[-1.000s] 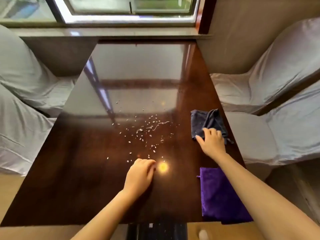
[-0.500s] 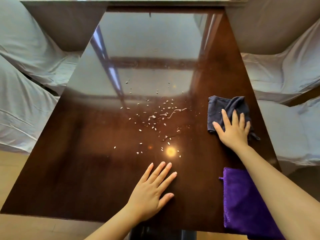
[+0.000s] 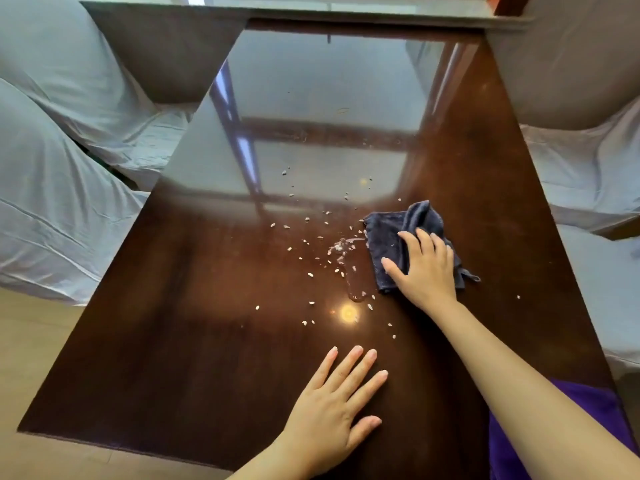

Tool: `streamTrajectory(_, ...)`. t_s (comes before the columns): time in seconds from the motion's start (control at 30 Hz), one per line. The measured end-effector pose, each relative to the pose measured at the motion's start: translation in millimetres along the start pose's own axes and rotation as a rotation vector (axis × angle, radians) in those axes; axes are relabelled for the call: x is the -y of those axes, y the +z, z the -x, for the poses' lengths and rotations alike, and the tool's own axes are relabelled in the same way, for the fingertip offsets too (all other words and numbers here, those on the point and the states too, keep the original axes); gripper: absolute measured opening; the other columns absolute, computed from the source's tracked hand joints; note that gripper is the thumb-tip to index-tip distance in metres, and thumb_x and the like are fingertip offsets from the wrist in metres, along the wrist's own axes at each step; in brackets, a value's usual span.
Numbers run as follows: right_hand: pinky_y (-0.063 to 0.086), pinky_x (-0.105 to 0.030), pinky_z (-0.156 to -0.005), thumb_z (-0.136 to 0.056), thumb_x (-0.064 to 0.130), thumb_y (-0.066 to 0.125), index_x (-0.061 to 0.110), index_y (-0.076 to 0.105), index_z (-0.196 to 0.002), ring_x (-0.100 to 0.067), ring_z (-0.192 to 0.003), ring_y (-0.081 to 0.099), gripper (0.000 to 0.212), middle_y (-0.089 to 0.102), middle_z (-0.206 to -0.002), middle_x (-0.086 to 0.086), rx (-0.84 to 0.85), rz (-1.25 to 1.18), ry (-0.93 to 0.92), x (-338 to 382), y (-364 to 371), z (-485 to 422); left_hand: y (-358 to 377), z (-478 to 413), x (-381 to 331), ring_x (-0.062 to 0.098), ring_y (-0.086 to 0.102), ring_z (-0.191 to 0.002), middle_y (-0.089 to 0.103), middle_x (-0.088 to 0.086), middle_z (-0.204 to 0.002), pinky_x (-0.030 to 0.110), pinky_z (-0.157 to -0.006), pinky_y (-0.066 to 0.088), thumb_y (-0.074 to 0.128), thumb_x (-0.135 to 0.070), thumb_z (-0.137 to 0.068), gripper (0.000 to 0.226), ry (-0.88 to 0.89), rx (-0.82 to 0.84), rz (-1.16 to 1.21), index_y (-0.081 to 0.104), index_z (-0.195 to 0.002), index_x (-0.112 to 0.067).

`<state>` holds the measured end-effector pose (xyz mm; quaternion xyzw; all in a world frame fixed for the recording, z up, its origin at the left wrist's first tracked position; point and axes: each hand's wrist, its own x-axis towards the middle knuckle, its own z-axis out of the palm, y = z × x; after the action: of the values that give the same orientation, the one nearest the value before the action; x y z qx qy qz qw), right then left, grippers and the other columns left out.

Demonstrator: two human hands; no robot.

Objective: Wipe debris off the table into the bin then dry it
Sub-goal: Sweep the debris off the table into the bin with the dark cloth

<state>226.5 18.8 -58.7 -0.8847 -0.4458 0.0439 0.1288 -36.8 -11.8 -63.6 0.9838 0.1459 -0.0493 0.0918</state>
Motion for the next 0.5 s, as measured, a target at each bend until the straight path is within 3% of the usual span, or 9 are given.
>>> streamTrajectory(0.17,-0.001,-0.057,-0.112,-0.086,0.064,0.032,0.030,0.005,-0.146,-0.035,-0.142,-0.002,0.074,0.005,-0.158,-0.009,0.064,0.055,0.120,8.2,10.0,-22.5,-0.4,-2.6,9.3,0.016,0.031,-0.136,0.038,-0.004,-0.145,0.038,-0.104,0.027,0.032,-0.061,-0.087,0.058,0.062,0.012,0.026,0.038,-0.137,-0.032)
streamTrajectory(0.27,-0.003,-0.059,-0.111,-0.085,0.068,0.027,0.033,0.002,-0.145,-0.036,-0.142,-0.005,0.074,0.002,-0.158,-0.009,0.099,0.062,0.145,4.8,10.1,-46.8,1.2,-4.8,12.5,0.016,0.035,-0.133,0.043,-0.006,-0.141,0.036,-0.101,0.034,0.029,-0.060,-0.088,0.054,0.086,0.010,0.008,0.044,-0.133,-0.034)
streamTrajectory(0.37,-0.003,-0.060,-0.110,-0.083,0.071,0.023,0.036,0.001,-0.144,-0.036,-0.142,-0.006,0.074,0.001,-0.158,-0.009,0.116,0.080,0.155,6.0,13.0,-66.2,3.1,-7.1,21.1,0.015,0.037,-0.132,0.045,-0.008,-0.139,0.034,-0.100,0.040,0.020,-0.046,-0.095,0.046,0.106,-0.048,-0.033,0.043,-0.134,-0.034)
streamTrajectory(0.5,-0.003,-0.060,-0.110,-0.079,0.074,0.015,0.038,0.001,-0.144,-0.036,-0.142,-0.005,0.076,0.001,-0.158,-0.008,0.114,0.108,0.140,5.8,16.9,-75.5,-10.5,-5.0,73.5,0.018,0.027,-0.138,0.036,-0.003,-0.146,0.046,-0.105,0.027,0.028,-0.060,-0.089,0.059,0.077,-0.239,0.023,0.030,-0.140,-0.031)
